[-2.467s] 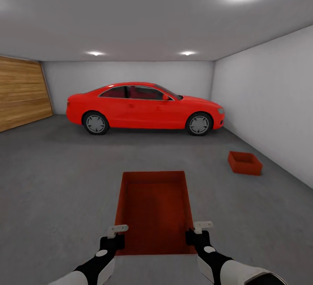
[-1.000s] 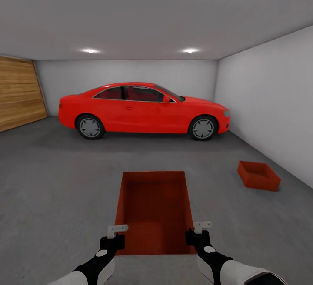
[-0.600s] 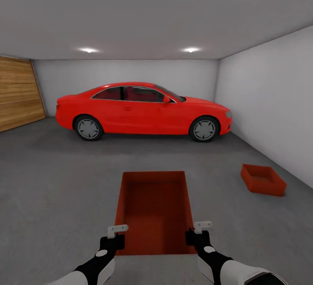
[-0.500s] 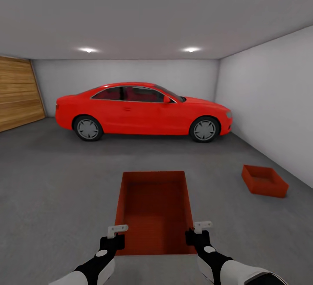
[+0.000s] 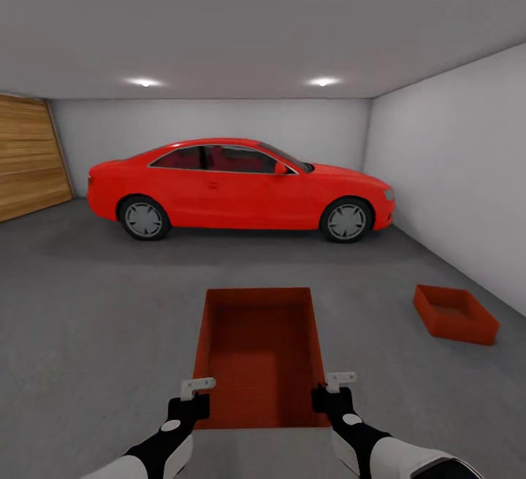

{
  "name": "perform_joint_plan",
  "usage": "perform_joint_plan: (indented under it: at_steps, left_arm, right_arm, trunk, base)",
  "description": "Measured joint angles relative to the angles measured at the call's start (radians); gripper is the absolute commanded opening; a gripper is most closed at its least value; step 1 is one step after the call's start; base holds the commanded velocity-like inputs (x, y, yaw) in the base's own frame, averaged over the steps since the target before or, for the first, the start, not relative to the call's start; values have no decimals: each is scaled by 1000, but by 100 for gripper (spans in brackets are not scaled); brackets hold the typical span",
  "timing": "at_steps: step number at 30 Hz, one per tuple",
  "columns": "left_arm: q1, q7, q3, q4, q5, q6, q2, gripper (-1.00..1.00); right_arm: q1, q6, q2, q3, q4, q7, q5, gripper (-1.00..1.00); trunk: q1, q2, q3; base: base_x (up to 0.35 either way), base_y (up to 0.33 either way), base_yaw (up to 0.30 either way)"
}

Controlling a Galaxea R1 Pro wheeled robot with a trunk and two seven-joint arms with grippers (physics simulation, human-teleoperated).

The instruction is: Move the two storage containers from the living room to the garage. In the garage, place one container on the floor and stack the other container on top of it (either order is fine).

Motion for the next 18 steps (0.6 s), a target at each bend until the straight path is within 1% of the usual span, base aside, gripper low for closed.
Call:
perform_joint_plan:
  at_steps: [18]
  left_arm:
    - [0, 0, 0, 0, 1, 0, 0, -100]
  right_arm:
    - [0, 0, 0, 0, 0, 0, 0, -100]
  trunk:
    - [0, 0, 0]
  base:
    - [321, 0, 0]
